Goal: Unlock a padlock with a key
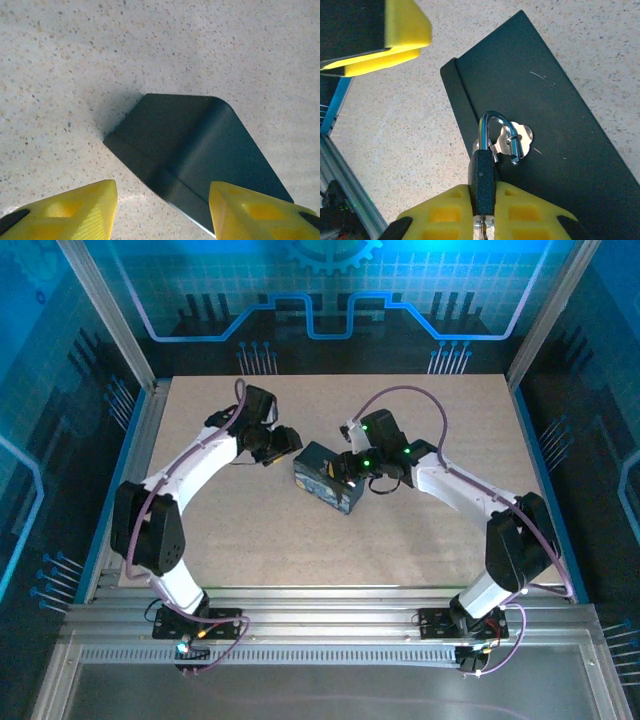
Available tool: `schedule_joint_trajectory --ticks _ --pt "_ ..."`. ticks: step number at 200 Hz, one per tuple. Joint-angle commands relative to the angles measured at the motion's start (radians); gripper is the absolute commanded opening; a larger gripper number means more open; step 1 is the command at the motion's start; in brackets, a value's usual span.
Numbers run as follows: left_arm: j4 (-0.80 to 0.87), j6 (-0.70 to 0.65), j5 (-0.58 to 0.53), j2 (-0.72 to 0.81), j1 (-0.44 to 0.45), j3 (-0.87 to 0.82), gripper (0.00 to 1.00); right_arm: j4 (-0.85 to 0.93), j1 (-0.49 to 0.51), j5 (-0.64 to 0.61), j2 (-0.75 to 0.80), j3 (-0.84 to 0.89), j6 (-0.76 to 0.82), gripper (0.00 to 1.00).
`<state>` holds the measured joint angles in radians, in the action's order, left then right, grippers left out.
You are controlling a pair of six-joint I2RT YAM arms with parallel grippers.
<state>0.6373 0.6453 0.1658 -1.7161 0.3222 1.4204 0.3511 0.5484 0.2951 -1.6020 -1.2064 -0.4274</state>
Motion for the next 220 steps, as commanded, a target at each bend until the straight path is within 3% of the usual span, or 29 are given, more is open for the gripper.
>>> schedule_joint_trajectory --ticks 1,104,159,198,220 --pt "0.002 -0.033 -0.054 -0.054 0.007 0.046 0.52 0.035 -0.013 0.011 -0.018 -0.027 -0.006 0.17" --pt "0.01 -0.033 -0.078 -0.061 0.009 0.061 0.52 0.16 -0.019 -0.223 0.057 -0.046 0.147 0.3" --pt "0.019 -0.038 -0.08 -0.05 0.009 0.055 0.52 0.144 -0.01 -0.188 0.087 -0.072 0.304 0.4" --pt "0.026 -0.042 -0.08 -0.041 0.009 0.046 0.52 0.195 -0.001 -0.183 0.037 -0.127 0.438 0.51" --pt "0.03 -0.045 -0.086 -0.039 0.008 0.047 0.52 0.216 0.009 -0.17 0.005 -0.155 0.487 0.52"
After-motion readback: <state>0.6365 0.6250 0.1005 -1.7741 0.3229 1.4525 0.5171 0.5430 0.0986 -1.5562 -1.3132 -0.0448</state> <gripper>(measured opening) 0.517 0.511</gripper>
